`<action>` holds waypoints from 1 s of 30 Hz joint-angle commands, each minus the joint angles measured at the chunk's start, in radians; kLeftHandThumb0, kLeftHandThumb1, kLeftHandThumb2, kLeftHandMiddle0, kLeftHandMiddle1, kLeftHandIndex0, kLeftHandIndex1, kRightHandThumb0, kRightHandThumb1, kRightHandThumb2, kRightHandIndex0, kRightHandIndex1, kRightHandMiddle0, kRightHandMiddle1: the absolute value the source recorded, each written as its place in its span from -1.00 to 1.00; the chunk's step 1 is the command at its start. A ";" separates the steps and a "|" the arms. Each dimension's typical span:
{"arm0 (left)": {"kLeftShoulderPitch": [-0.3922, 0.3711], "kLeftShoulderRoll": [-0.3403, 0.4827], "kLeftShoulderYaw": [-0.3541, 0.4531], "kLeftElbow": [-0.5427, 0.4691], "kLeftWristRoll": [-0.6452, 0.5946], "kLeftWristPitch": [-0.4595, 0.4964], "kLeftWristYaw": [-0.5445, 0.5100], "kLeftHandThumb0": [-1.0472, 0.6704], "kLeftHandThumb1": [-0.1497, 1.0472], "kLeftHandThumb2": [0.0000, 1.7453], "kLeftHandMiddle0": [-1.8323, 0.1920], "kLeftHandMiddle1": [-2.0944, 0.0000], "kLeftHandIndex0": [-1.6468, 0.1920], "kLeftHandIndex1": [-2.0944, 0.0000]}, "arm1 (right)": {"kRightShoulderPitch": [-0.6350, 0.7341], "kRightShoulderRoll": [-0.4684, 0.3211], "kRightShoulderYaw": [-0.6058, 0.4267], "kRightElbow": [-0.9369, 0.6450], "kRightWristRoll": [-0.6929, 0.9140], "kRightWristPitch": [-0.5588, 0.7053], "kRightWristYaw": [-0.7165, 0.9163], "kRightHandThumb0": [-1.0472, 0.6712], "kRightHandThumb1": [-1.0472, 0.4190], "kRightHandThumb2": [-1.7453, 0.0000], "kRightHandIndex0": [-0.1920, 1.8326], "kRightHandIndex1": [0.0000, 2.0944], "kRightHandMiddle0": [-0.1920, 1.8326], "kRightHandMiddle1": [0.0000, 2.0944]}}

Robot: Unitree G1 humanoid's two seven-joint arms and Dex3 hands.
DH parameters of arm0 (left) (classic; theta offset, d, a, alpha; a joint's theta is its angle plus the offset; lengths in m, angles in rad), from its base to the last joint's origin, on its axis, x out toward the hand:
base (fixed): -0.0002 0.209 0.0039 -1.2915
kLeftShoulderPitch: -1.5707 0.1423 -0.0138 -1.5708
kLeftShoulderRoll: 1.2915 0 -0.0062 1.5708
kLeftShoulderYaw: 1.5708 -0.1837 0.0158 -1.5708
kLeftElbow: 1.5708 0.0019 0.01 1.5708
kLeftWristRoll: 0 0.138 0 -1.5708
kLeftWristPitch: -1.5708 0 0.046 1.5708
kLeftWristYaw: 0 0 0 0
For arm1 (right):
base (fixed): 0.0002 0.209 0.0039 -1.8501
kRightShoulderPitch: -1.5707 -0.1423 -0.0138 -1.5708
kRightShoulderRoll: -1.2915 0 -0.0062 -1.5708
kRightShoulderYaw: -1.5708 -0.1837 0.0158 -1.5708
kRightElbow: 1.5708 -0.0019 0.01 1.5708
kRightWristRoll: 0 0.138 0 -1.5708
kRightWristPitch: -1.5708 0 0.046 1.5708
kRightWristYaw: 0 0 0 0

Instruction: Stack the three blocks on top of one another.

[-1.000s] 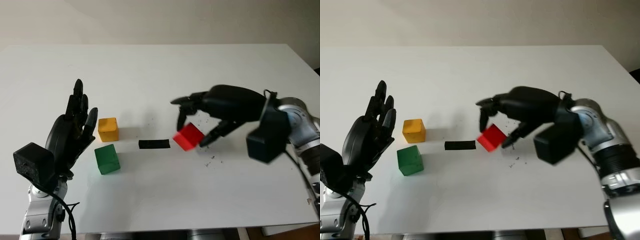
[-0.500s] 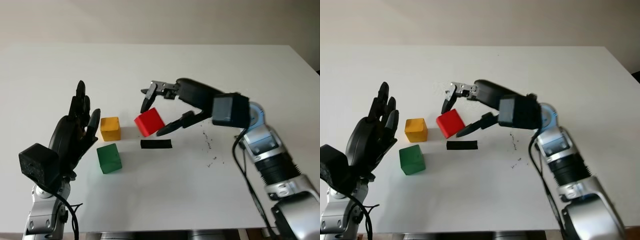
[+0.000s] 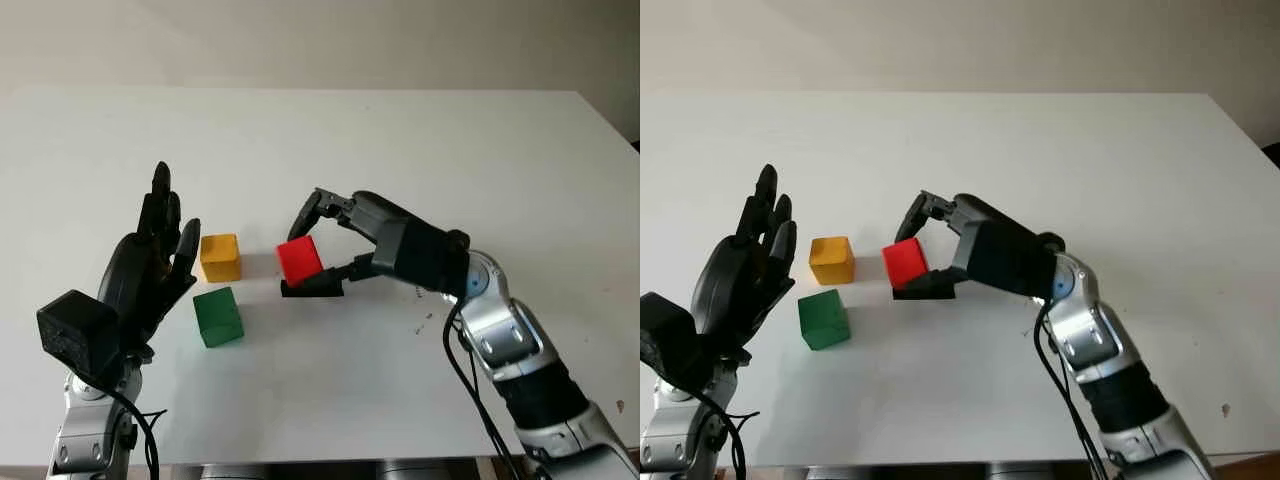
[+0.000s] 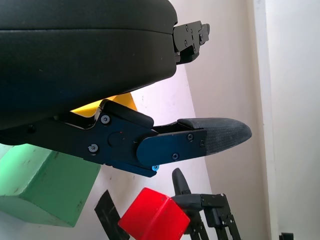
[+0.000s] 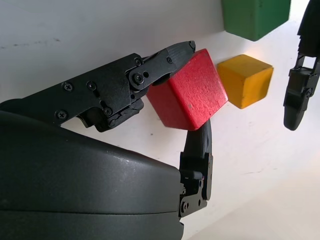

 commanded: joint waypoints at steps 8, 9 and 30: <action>-0.004 -0.004 -0.005 -0.027 0.000 0.015 0.005 -0.70 1.00 -0.41 1.00 1.00 1.00 1.00 | 0.060 -0.044 -0.015 -0.013 -0.009 -0.051 -0.002 -0.20 -0.95 0.94 -0.63 -0.95 -0.71 0.63; -0.003 -0.004 -0.006 -0.030 0.001 0.018 0.007 -0.70 1.00 -0.41 1.00 1.00 1.00 1.00 | 0.067 -0.050 -0.014 -0.007 -0.014 -0.069 -0.009 -0.20 -0.95 0.94 -0.62 -0.95 -0.70 0.62; 0.009 -0.002 0.001 -0.043 -0.002 0.031 0.006 -0.71 1.00 -0.43 1.00 1.00 1.00 1.00 | 0.064 -0.068 -0.010 0.149 -0.076 -0.265 -0.084 -0.23 -0.93 0.94 -0.59 -0.94 -0.60 0.48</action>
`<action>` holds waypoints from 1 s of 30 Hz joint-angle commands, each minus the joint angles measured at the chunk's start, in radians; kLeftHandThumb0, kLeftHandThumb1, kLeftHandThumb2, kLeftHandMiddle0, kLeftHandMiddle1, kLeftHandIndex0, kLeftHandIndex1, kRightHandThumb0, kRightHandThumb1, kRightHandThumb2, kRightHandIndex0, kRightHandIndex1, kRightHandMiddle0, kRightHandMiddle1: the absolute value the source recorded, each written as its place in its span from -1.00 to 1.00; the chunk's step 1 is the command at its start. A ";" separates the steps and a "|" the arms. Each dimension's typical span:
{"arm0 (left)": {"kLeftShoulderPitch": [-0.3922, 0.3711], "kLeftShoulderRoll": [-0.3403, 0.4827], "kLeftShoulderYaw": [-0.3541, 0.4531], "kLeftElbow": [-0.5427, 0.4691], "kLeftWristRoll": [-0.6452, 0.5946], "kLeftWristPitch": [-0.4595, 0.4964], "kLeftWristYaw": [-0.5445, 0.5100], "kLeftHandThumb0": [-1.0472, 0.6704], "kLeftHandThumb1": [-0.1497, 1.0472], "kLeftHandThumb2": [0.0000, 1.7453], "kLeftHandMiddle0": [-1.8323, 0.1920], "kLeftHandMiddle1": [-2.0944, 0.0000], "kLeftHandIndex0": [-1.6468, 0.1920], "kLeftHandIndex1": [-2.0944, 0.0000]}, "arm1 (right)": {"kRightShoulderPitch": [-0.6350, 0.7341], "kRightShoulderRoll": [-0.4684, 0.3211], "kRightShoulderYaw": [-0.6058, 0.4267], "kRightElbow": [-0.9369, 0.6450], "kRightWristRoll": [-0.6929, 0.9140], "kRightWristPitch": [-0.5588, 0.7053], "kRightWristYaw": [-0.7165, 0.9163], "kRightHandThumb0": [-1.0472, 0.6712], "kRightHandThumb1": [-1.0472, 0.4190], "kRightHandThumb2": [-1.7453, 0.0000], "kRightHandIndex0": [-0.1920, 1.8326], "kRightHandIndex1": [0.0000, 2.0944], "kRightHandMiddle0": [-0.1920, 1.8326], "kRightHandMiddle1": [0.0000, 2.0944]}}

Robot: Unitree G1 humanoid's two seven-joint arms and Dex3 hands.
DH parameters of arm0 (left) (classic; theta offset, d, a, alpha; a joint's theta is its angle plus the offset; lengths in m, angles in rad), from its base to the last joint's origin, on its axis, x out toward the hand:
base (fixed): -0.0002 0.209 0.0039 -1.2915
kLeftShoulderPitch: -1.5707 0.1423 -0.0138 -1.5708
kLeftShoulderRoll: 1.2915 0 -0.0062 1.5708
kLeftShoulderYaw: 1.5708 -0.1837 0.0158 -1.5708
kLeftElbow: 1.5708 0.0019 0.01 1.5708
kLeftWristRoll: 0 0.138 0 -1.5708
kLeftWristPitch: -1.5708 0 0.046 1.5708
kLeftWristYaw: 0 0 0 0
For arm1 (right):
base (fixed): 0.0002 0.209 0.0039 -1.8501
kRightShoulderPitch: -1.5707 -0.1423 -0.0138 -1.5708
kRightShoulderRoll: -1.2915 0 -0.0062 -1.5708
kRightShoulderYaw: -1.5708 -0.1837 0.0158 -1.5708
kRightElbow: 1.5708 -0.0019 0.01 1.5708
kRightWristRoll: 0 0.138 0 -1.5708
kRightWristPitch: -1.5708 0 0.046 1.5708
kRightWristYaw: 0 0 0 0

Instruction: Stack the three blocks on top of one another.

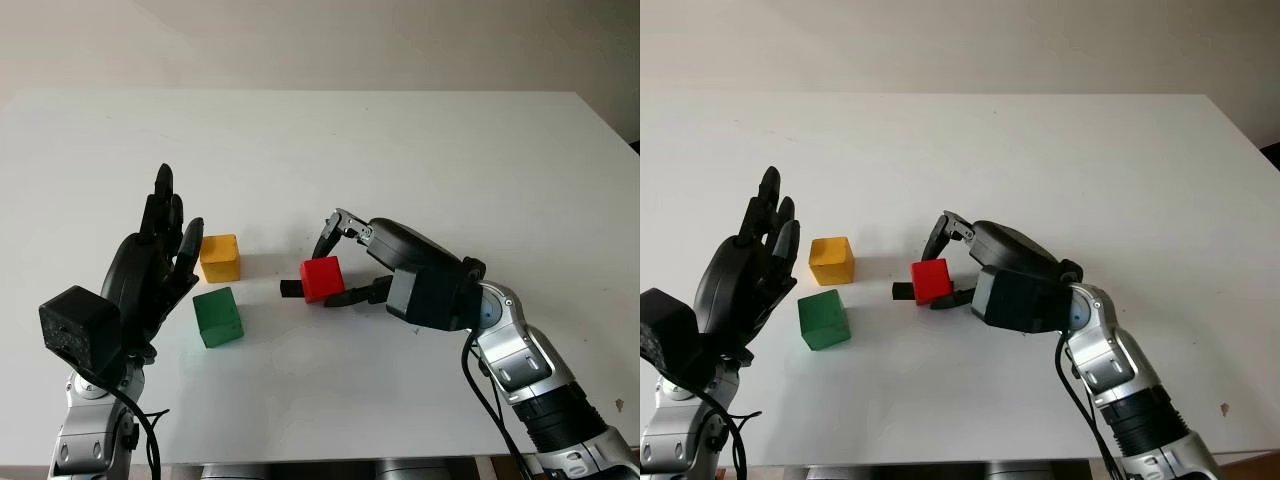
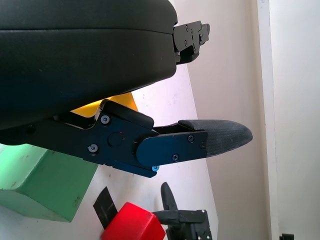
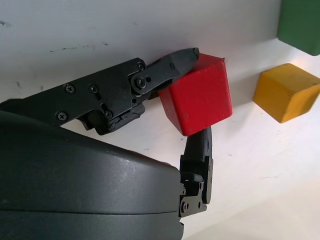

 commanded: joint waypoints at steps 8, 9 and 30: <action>0.007 0.003 0.000 -0.016 0.001 0.000 0.001 -0.71 1.00 -0.43 1.00 1.00 1.00 1.00 | -0.012 -0.015 0.006 0.015 -0.043 -0.048 -0.012 -0.24 -0.93 0.94 -0.61 -0.95 -0.65 0.19; 0.008 0.003 0.000 -0.018 0.002 0.002 0.002 -0.71 1.00 -0.43 1.00 1.00 1.00 1.00 | -0.012 -0.015 0.006 0.012 -0.044 -0.050 -0.007 -0.26 -0.91 0.94 -0.62 -0.96 -0.68 0.04; 0.008 0.006 0.004 0.003 0.000 -0.032 -0.006 -0.70 1.00 -0.42 1.00 1.00 1.00 1.00 | -0.041 -0.028 -0.021 0.002 0.029 -0.116 0.108 -0.64 -0.80 0.93 -1.00 -1.00 -0.97 -0.99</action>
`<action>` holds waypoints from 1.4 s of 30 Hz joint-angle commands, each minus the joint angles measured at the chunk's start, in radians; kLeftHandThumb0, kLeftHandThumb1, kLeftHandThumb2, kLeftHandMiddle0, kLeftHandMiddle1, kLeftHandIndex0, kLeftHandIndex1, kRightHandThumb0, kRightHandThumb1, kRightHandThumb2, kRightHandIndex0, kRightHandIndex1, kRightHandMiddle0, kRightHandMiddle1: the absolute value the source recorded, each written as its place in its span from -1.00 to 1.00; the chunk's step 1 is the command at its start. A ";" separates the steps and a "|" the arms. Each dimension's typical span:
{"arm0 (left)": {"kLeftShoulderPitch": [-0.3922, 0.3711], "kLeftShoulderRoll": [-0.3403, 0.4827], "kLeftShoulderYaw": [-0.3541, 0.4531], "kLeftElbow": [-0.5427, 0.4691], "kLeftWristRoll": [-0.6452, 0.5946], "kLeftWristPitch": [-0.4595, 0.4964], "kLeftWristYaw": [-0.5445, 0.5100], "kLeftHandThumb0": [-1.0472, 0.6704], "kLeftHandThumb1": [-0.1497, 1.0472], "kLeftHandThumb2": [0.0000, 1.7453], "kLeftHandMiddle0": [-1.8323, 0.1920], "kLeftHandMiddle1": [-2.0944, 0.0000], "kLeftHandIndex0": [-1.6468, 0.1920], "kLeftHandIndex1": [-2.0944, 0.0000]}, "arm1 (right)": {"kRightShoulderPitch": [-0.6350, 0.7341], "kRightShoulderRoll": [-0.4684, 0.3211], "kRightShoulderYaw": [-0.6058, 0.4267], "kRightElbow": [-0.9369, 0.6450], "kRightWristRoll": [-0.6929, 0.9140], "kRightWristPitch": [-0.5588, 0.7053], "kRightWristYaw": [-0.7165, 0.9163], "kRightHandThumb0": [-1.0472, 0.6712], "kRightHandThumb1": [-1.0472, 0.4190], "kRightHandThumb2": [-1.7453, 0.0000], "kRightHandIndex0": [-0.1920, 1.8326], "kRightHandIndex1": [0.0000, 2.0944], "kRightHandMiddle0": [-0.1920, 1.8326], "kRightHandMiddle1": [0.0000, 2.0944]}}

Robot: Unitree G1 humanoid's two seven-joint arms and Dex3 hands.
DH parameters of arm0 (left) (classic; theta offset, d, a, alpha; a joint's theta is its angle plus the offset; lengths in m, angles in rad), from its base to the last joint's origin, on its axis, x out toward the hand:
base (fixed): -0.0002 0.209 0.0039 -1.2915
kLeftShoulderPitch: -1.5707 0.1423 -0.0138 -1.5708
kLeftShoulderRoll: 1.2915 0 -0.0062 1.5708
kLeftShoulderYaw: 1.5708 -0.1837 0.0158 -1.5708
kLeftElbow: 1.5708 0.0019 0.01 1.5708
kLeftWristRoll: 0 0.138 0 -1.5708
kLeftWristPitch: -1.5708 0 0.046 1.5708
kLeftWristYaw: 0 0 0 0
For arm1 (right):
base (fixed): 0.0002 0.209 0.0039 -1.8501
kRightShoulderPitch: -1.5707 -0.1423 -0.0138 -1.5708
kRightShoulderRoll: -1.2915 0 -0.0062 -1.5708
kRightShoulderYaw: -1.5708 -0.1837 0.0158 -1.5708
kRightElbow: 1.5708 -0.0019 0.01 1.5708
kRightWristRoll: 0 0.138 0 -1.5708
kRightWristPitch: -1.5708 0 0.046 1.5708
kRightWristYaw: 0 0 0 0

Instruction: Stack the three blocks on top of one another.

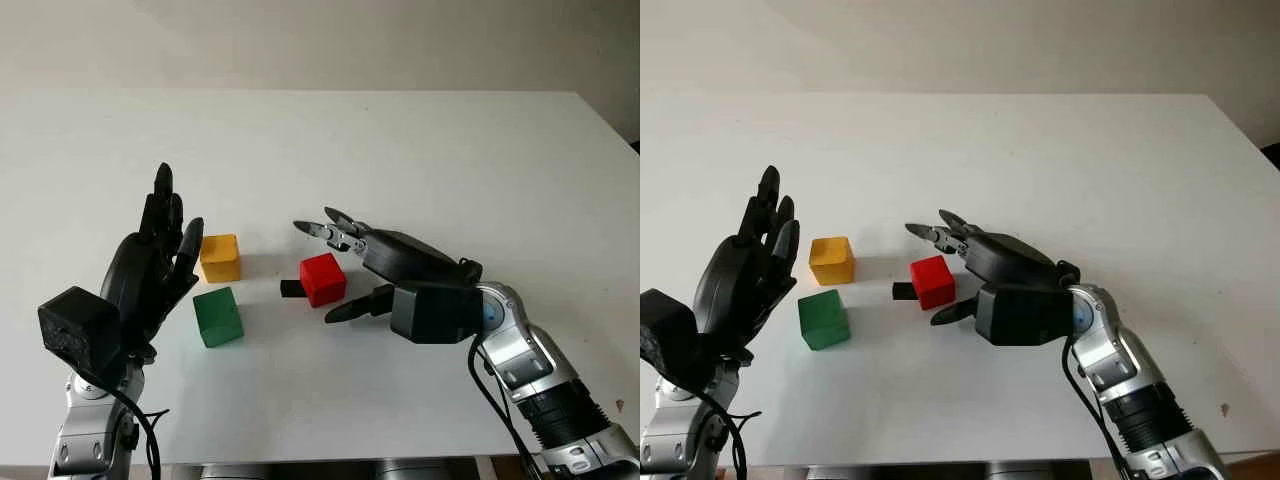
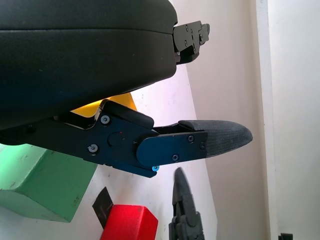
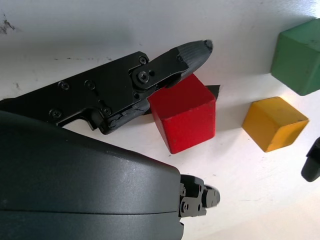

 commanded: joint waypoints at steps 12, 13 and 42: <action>0.007 0.016 0.020 0.020 0.009 -0.055 0.000 -0.67 1.00 -0.43 1.00 0.97 1.00 0.99 | 0.071 0.081 -0.248 -0.283 0.274 0.261 -0.082 -0.61 -1.00 0.67 -1.00 -1.00 -0.97 -0.96; 0.005 0.015 0.023 0.021 0.007 -0.053 0.002 -0.67 1.00 -0.43 1.00 0.97 1.00 0.99 | 0.081 0.107 -0.276 -0.291 0.301 0.261 -0.116 -0.61 -1.00 0.65 -1.00 -1.00 -0.96 -0.95; -0.102 0.116 0.044 0.121 0.139 -0.092 0.065 -0.55 1.00 -0.71 0.94 0.95 0.95 0.95 | 0.236 0.239 -0.361 -0.318 0.401 0.410 -0.332 -0.58 -1.00 0.53 -0.95 -0.95 -0.88 -0.95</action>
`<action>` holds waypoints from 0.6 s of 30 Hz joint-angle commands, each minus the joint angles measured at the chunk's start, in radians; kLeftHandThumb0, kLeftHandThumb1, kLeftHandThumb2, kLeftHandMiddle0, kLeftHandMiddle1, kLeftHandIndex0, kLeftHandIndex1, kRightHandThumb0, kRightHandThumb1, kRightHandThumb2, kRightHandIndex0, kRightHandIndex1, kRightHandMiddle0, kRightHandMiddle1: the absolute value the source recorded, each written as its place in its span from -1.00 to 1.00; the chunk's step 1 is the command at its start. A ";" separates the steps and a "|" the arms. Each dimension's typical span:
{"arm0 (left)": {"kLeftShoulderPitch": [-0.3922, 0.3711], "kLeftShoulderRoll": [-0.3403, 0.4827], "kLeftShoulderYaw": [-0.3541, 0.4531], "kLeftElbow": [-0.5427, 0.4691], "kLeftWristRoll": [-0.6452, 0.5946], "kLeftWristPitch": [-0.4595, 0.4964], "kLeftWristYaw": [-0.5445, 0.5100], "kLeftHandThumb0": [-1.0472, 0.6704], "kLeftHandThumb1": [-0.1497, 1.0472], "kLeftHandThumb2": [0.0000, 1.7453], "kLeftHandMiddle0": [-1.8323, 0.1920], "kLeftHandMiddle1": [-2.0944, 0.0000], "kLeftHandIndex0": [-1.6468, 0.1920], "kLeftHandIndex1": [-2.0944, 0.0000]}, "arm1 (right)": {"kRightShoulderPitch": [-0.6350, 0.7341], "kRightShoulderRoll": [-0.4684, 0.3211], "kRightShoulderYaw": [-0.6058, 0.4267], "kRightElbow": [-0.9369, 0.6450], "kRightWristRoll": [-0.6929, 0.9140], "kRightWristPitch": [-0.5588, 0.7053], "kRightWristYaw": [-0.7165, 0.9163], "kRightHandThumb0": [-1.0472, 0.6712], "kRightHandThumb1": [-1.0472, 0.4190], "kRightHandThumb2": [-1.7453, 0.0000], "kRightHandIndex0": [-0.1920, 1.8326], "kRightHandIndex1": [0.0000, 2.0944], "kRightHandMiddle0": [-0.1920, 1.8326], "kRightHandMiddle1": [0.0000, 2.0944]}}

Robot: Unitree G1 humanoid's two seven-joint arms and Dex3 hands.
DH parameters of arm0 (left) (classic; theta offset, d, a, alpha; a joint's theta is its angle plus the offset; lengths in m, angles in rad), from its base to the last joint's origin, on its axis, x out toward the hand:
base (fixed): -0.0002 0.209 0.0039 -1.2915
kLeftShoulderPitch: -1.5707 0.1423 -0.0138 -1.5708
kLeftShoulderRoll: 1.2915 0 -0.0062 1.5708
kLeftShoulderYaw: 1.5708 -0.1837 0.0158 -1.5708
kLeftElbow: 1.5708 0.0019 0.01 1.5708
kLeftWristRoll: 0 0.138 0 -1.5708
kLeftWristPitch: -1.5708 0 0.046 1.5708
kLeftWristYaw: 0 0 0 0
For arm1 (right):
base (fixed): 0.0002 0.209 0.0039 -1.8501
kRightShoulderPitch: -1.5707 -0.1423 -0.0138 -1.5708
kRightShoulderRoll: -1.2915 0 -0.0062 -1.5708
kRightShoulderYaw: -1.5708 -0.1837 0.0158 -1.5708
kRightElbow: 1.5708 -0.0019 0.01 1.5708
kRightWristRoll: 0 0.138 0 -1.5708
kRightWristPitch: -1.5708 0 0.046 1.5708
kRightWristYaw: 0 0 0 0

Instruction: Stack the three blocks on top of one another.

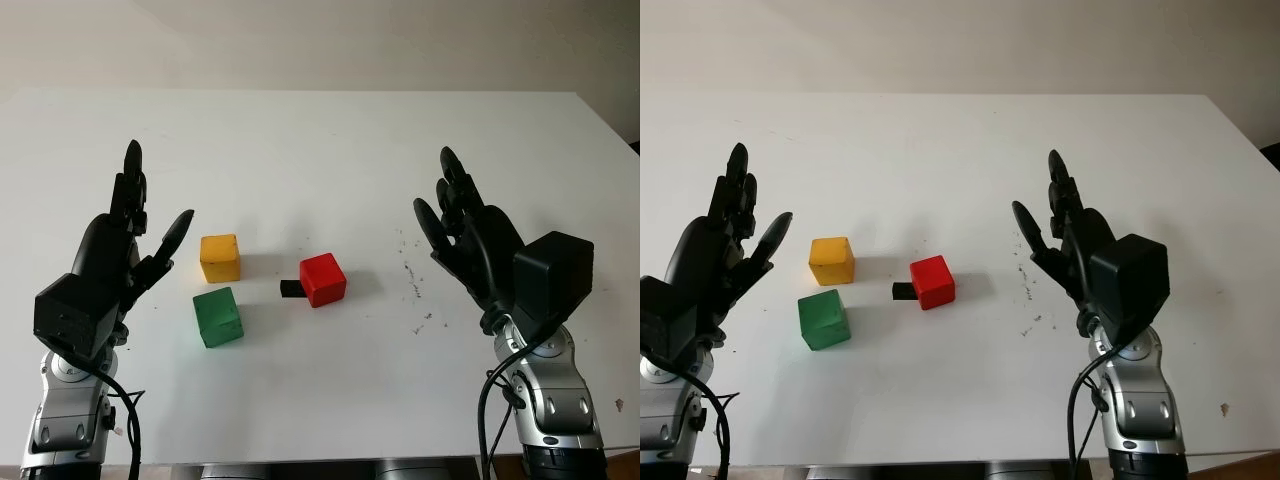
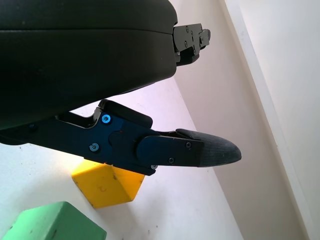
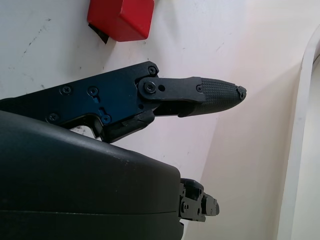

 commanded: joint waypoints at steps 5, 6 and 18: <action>-0.047 0.064 0.000 0.005 0.041 0.003 -0.009 -0.54 1.00 -0.78 0.93 0.94 0.94 0.94 | -0.012 0.003 0.003 -0.007 -0.001 0.003 -0.008 -0.60 -1.00 0.53 -0.95 -0.95 -0.88 -0.95; -0.050 0.082 -0.002 -0.004 0.062 0.008 -0.011 -0.54 1.00 -0.79 0.92 0.94 0.92 0.94 | -0.012 0.004 0.002 -0.007 0.002 0.003 -0.008 -0.60 -1.00 0.53 -0.95 -0.95 -0.88 -0.95; 0.021 0.313 0.003 -0.203 0.290 -0.016 -0.089 -0.66 1.00 -0.93 0.67 0.95 0.46 0.89 | -0.005 0.008 -0.004 -0.034 0.013 0.028 -0.020 -0.58 -1.00 0.53 -0.96 -0.95 -0.88 -0.95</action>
